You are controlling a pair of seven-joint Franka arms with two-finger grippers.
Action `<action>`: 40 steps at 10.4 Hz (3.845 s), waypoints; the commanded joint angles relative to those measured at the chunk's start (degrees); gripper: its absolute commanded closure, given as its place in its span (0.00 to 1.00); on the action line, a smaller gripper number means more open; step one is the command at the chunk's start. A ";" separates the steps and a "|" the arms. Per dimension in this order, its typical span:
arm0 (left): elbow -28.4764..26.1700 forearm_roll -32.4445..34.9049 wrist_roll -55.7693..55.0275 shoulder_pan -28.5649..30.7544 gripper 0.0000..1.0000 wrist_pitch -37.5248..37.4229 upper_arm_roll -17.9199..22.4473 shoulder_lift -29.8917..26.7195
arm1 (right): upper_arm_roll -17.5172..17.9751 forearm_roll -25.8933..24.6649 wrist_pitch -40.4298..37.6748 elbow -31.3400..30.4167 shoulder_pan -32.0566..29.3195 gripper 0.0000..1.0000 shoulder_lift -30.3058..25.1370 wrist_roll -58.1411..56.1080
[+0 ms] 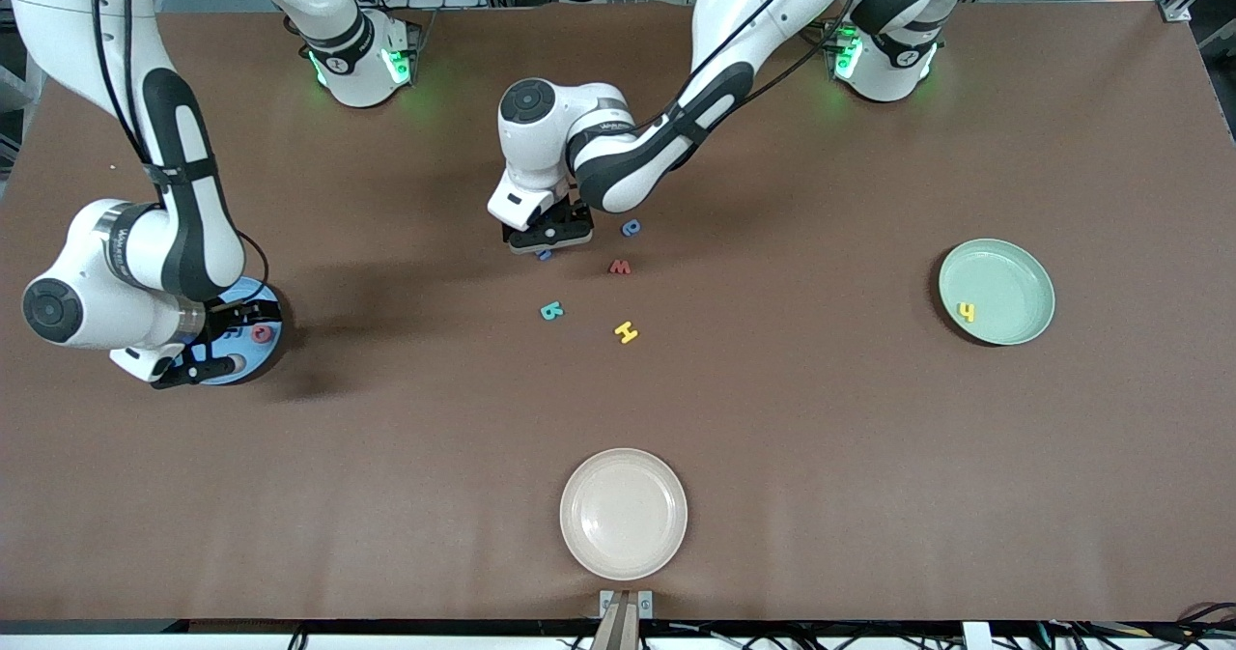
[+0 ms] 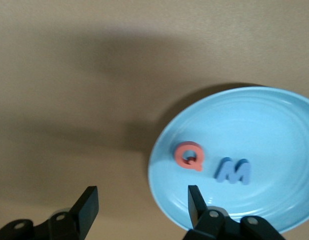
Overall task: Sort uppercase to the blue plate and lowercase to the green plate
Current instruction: 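Grasp the blue e with the left gripper while the right gripper withdraws, then carry the e to the green plate while the right gripper reaches the H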
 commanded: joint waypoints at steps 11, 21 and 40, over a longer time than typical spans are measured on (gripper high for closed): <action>8.32 -12.17 -3.98 -2.50 0.29 -0.16 3.69 7.14 | 12.66 1.10 2.90 -0.11 2.61 0.20 0.44 27.87; 7.53 -12.17 -4.16 -1.46 1.00 -6.62 4.66 2.25 | 16.26 1.10 2.81 -0.11 2.87 0.20 0.61 33.59; -31.31 -13.66 77.76 62.71 1.00 -23.89 -4.84 -43.30 | 30.85 0.57 11.95 17.19 19.56 0.20 14.49 96.14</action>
